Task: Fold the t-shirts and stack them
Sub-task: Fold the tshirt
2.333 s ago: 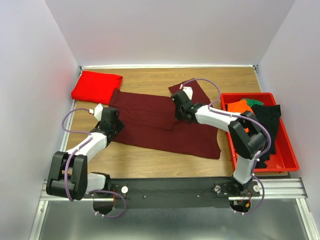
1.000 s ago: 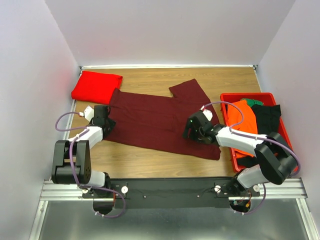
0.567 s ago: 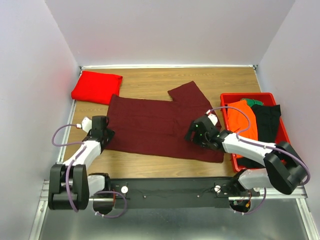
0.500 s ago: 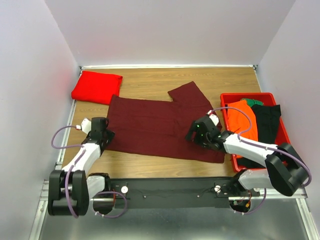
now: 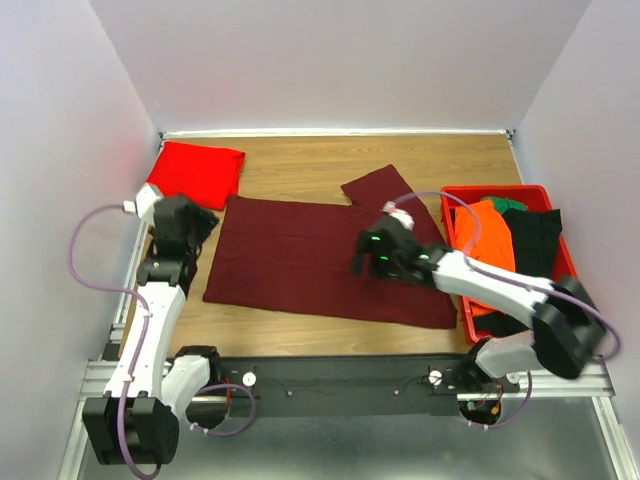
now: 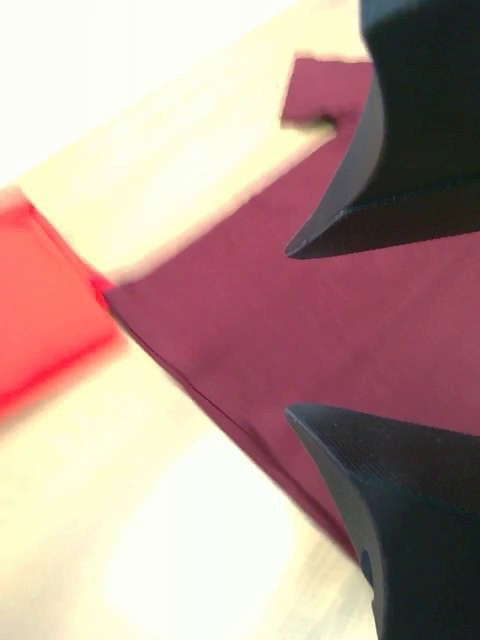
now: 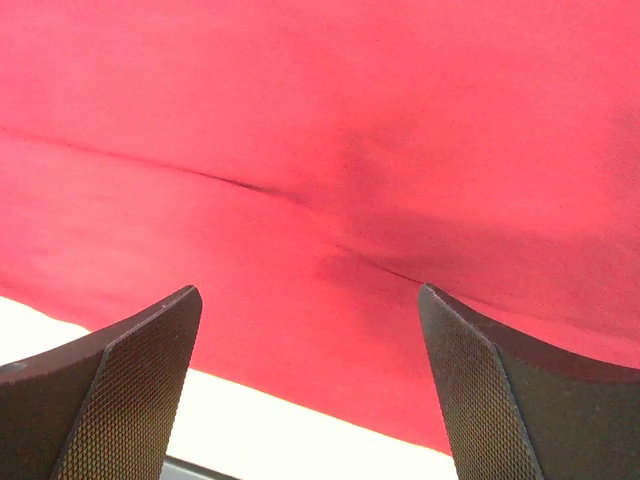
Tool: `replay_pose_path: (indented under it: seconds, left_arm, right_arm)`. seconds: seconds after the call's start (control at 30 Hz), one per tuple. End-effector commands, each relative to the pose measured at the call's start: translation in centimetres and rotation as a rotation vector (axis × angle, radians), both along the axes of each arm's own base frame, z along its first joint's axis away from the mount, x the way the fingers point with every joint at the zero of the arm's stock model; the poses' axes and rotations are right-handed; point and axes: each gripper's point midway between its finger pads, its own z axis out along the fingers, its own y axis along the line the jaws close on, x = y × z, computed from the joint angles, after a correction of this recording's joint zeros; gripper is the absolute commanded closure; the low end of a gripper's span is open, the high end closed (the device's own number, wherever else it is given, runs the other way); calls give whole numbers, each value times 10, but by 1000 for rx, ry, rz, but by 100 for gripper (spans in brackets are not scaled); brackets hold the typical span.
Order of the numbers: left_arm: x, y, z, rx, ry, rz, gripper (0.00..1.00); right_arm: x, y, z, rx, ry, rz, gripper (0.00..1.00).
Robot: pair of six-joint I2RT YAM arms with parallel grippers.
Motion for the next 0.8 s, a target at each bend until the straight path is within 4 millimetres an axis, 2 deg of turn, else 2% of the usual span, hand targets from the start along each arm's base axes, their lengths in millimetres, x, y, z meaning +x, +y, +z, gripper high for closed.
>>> replay_pose_path:
  seconds: [0.0,0.03,0.07,0.1,0.13,0.17,0.2,0.23,0.27,0.33,0.37,0.43,0.47,0.53,0.67,0.77]
  left_arm:
    - [27,8,79,182,-117,-72,30]
    - [31,7,94,208,-146,-94,29]
    - [35,5,122,225,-202,-111,29]
    - [36,5,135,261,-228,-131,28]
    - [35,12,149,279,-255,-119,28]
    - [33,13,174,293,-310,-115,27]
    - [31,15,186,306,-335,-110,27]
    - [29,16,198,316,-358,-106,26]
    - [25,17,215,327,-394,-101,25]
    - [23,15,230,337,-426,-115,25]
    - [21,12,239,343,-445,-134,25]
    - [20,9,245,350,-460,-153,25]
    - [20,9,247,354,-459,-155,25]
    - [20,7,248,362,-465,-166,25]
    - [18,7,246,371,-465,-173,25]
    - [16,8,244,376,-462,-173,25]
  right_arm:
    - [13,76,24,-45,-109,156,5]
    - [22,102,20,-62,-111,178,5]
    - [14,127,23,-63,-128,234,5]
    - [21,153,15,-83,-133,260,6]
    - [23,170,16,-89,-155,276,6]
    - [21,185,15,-93,-163,304,6]
    - [13,202,9,-110,-171,348,6]
    - [19,226,7,-108,-191,364,6]
    - [12,241,0,-128,-205,408,6]
    - [10,264,0,-138,-241,443,6]
    - [8,282,-5,-162,-274,468,6]
    - [8,295,-12,-186,-299,488,6]
    - [6,301,-26,-227,-314,505,6]
    - [9,315,-24,-232,-346,511,6]
    - [4,320,-53,-280,-338,541,6]
    - [-15,323,-70,-312,-327,600,6]
